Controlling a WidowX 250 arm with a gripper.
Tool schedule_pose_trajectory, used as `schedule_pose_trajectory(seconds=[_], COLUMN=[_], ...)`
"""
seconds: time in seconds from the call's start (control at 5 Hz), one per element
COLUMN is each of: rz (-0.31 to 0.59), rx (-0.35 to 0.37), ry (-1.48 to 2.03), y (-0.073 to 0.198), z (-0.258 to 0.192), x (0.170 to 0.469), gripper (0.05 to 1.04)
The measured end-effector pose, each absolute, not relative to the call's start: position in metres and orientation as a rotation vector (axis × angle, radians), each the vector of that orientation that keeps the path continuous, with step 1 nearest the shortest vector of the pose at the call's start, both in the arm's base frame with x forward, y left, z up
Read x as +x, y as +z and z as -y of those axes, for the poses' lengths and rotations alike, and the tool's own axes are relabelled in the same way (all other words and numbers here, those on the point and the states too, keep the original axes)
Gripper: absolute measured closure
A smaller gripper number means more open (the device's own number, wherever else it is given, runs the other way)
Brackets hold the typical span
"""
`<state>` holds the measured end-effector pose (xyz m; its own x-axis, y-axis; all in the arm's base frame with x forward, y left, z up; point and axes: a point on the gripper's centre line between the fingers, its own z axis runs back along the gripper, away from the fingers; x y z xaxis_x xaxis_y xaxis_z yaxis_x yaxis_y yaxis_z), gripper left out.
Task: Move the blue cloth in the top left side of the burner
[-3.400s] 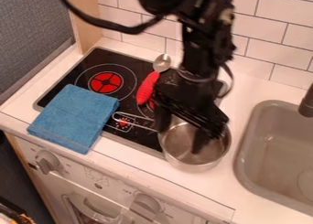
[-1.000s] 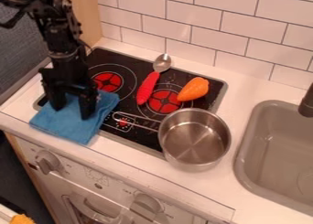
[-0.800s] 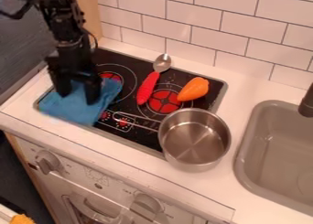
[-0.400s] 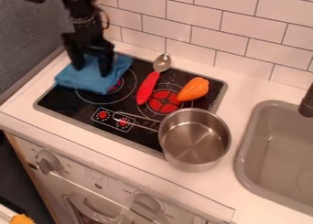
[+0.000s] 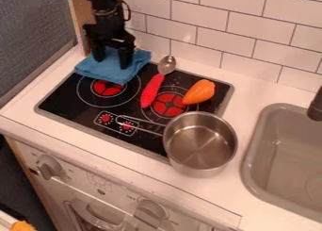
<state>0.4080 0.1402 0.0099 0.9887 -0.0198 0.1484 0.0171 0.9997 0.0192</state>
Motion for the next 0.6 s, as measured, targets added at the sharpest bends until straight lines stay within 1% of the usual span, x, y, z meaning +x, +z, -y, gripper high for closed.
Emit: schedule_pose_trajectory(seconds=[0.2,0.4,0.6], rz=[0.129,0.148,0.202], rx=[0.041,0.070,0.093], ry=[-0.030,-0.048,-0.046], y=[0.012,0.037,0.075], z=[-0.136,-0.127,-0.129], x=[0.402,0.403,0.413], gripper=[0.085,0.085,0.085])
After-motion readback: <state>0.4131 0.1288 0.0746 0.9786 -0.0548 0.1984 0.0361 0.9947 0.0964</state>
